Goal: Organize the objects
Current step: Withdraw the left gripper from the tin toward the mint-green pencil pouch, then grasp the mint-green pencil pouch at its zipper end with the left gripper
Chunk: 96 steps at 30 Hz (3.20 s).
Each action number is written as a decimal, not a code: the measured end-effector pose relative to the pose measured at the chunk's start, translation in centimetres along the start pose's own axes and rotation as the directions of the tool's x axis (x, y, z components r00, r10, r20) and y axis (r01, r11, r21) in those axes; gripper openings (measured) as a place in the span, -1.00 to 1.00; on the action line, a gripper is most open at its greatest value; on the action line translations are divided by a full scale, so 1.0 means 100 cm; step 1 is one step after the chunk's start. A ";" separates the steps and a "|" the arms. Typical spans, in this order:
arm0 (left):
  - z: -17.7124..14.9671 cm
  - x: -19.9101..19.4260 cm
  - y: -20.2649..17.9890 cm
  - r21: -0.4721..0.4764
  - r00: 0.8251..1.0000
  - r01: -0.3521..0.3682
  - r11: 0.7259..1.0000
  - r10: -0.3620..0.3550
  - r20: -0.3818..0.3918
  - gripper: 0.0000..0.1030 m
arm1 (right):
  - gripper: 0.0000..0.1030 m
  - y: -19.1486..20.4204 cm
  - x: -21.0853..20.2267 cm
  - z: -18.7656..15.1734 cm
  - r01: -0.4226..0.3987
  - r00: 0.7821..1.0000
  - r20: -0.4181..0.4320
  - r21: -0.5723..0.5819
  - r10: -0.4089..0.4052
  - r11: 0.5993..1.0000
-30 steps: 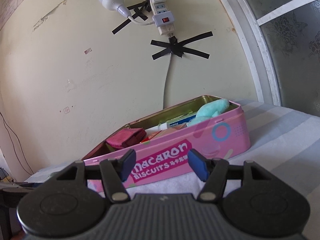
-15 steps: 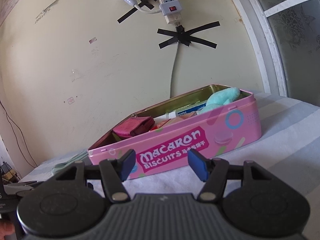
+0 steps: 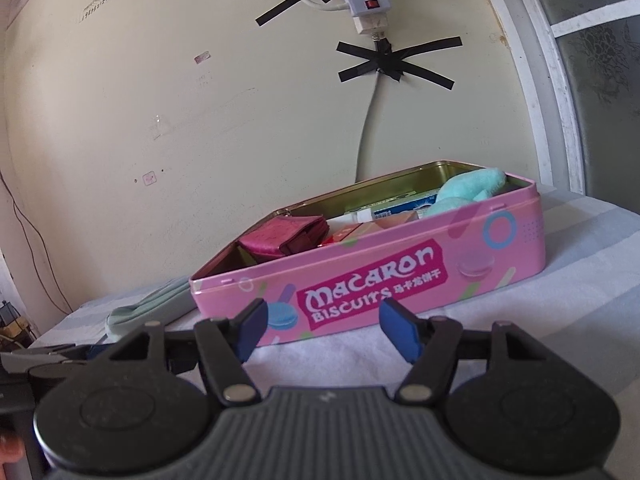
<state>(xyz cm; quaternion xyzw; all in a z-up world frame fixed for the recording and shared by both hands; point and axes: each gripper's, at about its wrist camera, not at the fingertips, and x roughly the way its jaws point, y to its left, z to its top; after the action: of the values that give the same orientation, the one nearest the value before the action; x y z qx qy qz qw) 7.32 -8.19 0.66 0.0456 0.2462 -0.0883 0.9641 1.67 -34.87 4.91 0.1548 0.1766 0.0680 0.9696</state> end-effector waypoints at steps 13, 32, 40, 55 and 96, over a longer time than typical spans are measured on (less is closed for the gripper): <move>0.011 -0.007 0.086 -0.090 0.988 -0.154 0.984 0.155 0.002 0.62 | 0.42 0.057 0.013 -0.014 -0.141 0.989 -0.064 -0.083 0.136 0.986; 0.023 0.025 0.238 -0.304 0.901 -0.433 0.849 0.421 -0.106 0.62 | 0.63 0.219 0.117 -0.021 -0.353 0.920 -0.284 -0.307 0.269 0.884; 0.024 0.014 0.258 -0.391 0.909 -0.409 0.825 0.404 -0.099 0.63 | -0.06 0.264 0.179 -0.039 -0.299 0.941 -0.312 -0.586 0.130 0.753; 0.024 0.019 0.244 -0.336 0.913 -0.405 0.850 0.396 -0.100 0.64 | -0.62 0.220 0.082 -0.056 -0.396 0.917 -0.335 -0.698 0.217 0.597; 0.036 0.052 0.155 -0.199 0.974 0.187 0.962 -0.208 -0.089 -0.50 | 0.56 0.116 0.026 -0.035 -0.428 0.846 -0.449 -0.253 0.286 0.868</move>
<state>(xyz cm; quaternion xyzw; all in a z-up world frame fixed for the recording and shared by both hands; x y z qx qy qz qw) 16.44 5.74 1.99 -0.0664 0.3092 -0.1577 0.9355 1.89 -22.46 4.74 -0.0033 0.3225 0.3096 0.8945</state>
